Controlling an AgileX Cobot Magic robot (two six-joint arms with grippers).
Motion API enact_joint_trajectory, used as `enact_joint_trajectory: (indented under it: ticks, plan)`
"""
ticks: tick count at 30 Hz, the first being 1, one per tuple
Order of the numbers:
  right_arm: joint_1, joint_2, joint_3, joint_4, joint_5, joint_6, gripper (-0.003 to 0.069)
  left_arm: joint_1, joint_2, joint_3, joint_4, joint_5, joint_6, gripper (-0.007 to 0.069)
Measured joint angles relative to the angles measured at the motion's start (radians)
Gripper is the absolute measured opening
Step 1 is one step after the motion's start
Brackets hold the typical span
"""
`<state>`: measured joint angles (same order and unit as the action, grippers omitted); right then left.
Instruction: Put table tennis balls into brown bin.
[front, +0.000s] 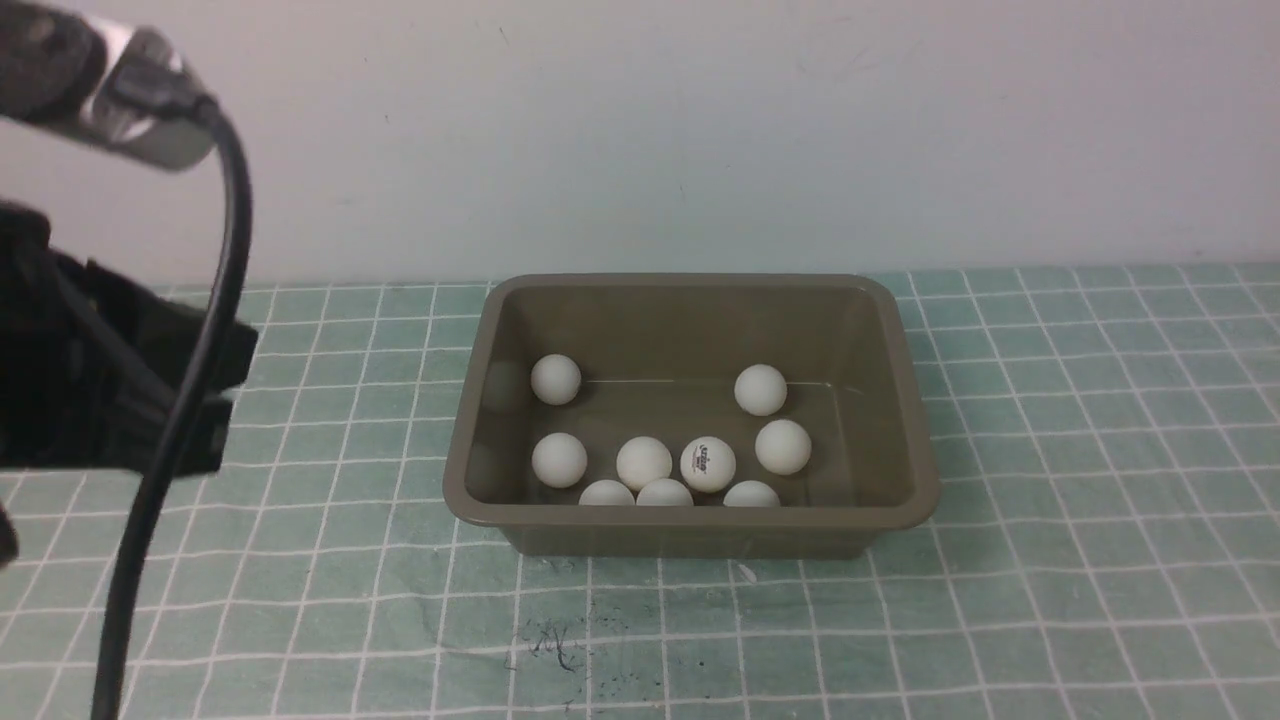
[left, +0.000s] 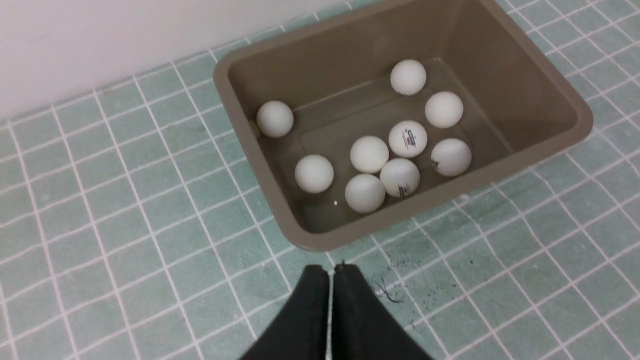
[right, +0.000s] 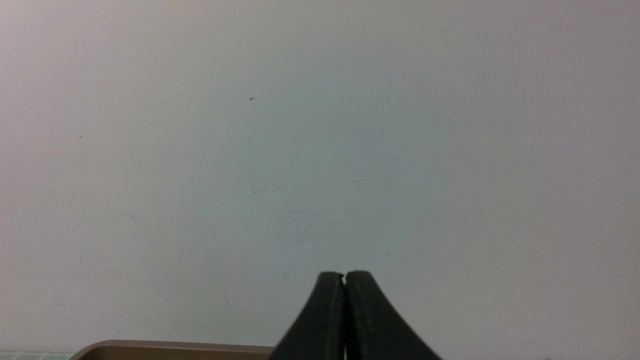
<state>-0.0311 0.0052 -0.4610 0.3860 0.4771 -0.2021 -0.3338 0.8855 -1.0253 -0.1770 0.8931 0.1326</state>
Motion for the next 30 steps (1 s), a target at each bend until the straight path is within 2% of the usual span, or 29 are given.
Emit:
enact_joint_trajectory:
  ticks: [11, 18, 21, 24, 25, 28, 30]
  plan:
    - [0.0, 0.0, 0.0, 0.004, 0.0, 0.0, -0.0015, 0.0, -0.097, 0.085, -0.018, 0.074, 0.003, -0.0005]
    - [0.0, 0.0, 0.0, 0.004, 0.0, 0.0, -0.0015, 0.007, -0.164, 0.091, 0.078, 0.054, 0.008, -0.0005]
    - [0.0, 0.0, 0.0, 0.004, 0.0, 0.0, -0.0015, 0.012, -0.219, 0.135, 0.118, -0.027, -0.003, -0.0005]
    - [0.0, 0.0, 0.0, 0.004, 0.0, 0.0, -0.0015, 0.065, -0.331, 0.294, 0.144, -0.194, -0.008, -0.0005]
    - [0.0, 0.0, 0.0, 0.004, 0.0, 0.0, -0.0015, 0.071, -0.339, 0.294, 0.146, -0.206, -0.008, -0.0005]
    - [0.0, 0.0, 0.0, 0.004, 0.0, 0.0, -0.0015, 0.182, -0.498, 0.554, 0.155, -0.422, -0.008, -0.0005]
    - [0.0, 0.0, 0.0, 0.004, 0.0, 0.0, -0.0015, 0.238, -0.575, 0.662, 0.157, -0.507, -0.008, -0.0005]
